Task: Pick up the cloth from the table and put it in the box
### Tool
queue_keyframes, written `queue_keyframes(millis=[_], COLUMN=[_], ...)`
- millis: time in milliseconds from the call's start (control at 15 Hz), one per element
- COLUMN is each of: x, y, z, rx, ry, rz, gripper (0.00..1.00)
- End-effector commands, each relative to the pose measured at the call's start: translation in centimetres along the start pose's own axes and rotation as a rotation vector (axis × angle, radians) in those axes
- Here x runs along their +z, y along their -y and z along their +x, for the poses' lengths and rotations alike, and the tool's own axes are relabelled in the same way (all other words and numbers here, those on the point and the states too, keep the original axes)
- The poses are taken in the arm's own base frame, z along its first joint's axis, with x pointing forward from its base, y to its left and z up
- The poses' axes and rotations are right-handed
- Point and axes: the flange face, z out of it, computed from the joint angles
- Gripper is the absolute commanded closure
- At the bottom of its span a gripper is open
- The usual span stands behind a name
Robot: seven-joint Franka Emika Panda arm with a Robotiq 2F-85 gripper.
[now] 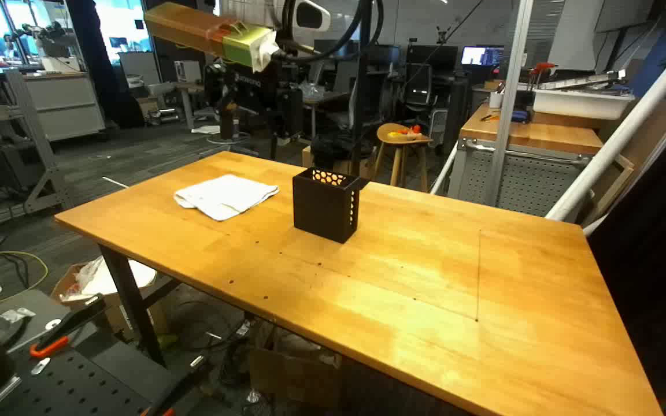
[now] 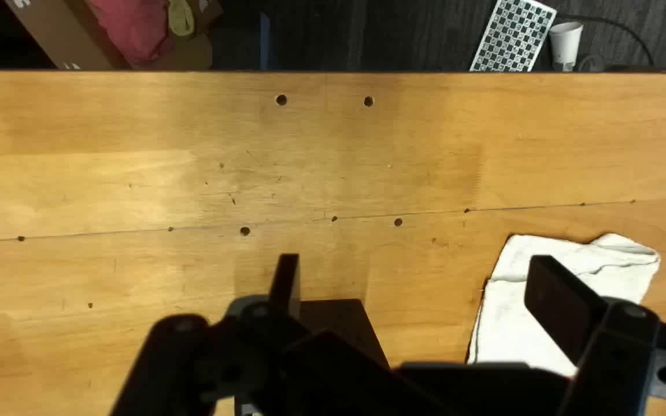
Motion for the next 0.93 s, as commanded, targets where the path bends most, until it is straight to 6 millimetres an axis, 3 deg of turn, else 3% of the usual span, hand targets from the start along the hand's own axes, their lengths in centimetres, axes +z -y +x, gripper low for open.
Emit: queue_keyframes(millis=[0,133,867], x=[-0.2,0.2,2.4], y=[0.0,1.0,10.7], z=[0.1,1.0,7.5], rx=[0.0,-0.028,-0.343], ry=[-0.003,0.012,0.08], rz=[-0.001,-0.012,-0.057], gripper=[0.0,0.0,0.0])
